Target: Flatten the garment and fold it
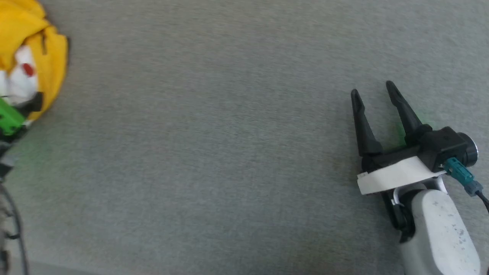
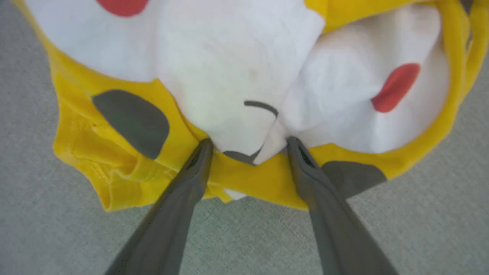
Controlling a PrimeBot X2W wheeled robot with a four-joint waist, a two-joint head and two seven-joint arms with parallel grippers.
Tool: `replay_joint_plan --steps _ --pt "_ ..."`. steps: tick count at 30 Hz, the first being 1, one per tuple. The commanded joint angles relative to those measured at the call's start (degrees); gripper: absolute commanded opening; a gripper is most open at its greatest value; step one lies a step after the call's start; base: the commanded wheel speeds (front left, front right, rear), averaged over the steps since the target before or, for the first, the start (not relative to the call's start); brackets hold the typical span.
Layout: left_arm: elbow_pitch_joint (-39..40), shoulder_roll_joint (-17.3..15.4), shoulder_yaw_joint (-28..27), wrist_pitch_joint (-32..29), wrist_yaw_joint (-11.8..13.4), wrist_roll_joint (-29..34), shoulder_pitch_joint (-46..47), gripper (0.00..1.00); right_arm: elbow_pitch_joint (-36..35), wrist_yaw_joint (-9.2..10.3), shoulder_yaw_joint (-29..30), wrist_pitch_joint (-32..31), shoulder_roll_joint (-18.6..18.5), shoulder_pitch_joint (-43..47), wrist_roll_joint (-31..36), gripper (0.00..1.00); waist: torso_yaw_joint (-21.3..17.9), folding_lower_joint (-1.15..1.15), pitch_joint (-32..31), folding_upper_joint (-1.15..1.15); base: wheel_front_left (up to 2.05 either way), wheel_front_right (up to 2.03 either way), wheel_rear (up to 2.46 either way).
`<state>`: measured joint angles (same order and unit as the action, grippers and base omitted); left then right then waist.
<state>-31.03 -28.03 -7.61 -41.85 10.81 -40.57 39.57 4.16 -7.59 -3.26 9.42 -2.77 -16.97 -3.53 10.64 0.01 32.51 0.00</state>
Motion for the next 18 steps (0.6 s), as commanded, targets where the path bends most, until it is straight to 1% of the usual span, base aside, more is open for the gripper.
replay_joint_plan --steps 1,3,4,5,6,7,10,11,12,15,18 --pt "0.03 -0.13 0.38 -3.08 0.92 -0.57 -2.51 1.0 1.13 0.1 0.15 0.41 -0.1 -0.66 -0.34 1.0 -5.61 -0.01 3.75 0.0 0.0 0.0 0.0" --pt "1.93 -0.46 0.91 -5.82 1.53 -0.66 -4.66 1.0 1.89 0.1 0.24 0.93 -0.1 -0.84 -0.62 1.0 -5.51 -0.01 2.26 0.0 0.0 0.0 0.0" --pt "3.33 -0.76 1.26 -6.55 1.42 -0.52 -5.63 0.51 2.35 0.1 0.26 1.16 -0.1 -0.83 -0.69 1.0 -5.35 -0.01 1.2 0.0 0.0 0.0 0.0" --pt "4.58 -1.11 1.43 -6.14 1.17 -0.14 -6.2 0.17 2.77 0.1 0.3 1.37 -0.1 -0.73 -0.8 1.0 -5.18 -0.01 0.11 0.0 0.0 0.0 0.0" --pt "6.25 -1.89 1.38 -4.54 0.99 0.78 -6.76 0.0 3.2 0.1 0.28 1.52 -0.1 -0.59 -0.97 1.0 -5.05 -0.01 -0.99 0.0 0.0 0.0 0.0" --pt "7.43 -2.56 1.59 -2.38 0.65 2.03 -7.12 0.0 3.82 0.1 0.3 1.77 -0.1 -0.38 -1.13 1.0 -4.89 -0.01 -2.57 0.0 0.0 0.0 0.0" --pt "10.73 -5.41 1.79 8.42 -0.15 7.54 -7.25 0.0 5.34 0.1 0.36 2.52 -0.1 0.55 -1.71 1.0 -4.73 -0.01 -7.34 0.0 0.0 0.0 0.0" --pt "11.06 -5.94 1.82 11.78 -0.15 9.05 -6.96 0.0 5.78 0.1 0.51 2.82 -0.1 0.96 -1.93 1.0 -4.71 -0.01 -8.96 0.0 0.0 0.0 0.0" --pt "11.36 -6.59 2.35 15.0 -0.76 10.65 -6.57 0.0 6.18 0.1 0.78 3.06 -0.1 1.55 -2.24 1.0 -4.72 -0.01 -10.58 0.0 0.0 0.0 0.0" --pt "11.81 -7.53 3.63 24.39 -1.62 14.64 -4.26 0.0 7.47 0.1 1.85 3.64 -0.1 3.58 -2.97 1.0 -5.01 -0.01 -15.98 0.0 0.0 0.0 0.0" --pt "12.64 -8.15 5.37 32.01 -2.65 17.95 -1.64 0.0 8.23 0.1 2.64 3.85 -0.1 5.55 -3.28 1.0 -5.69 -0.01 -20.13 0.0 0.0 0.0 0.0"
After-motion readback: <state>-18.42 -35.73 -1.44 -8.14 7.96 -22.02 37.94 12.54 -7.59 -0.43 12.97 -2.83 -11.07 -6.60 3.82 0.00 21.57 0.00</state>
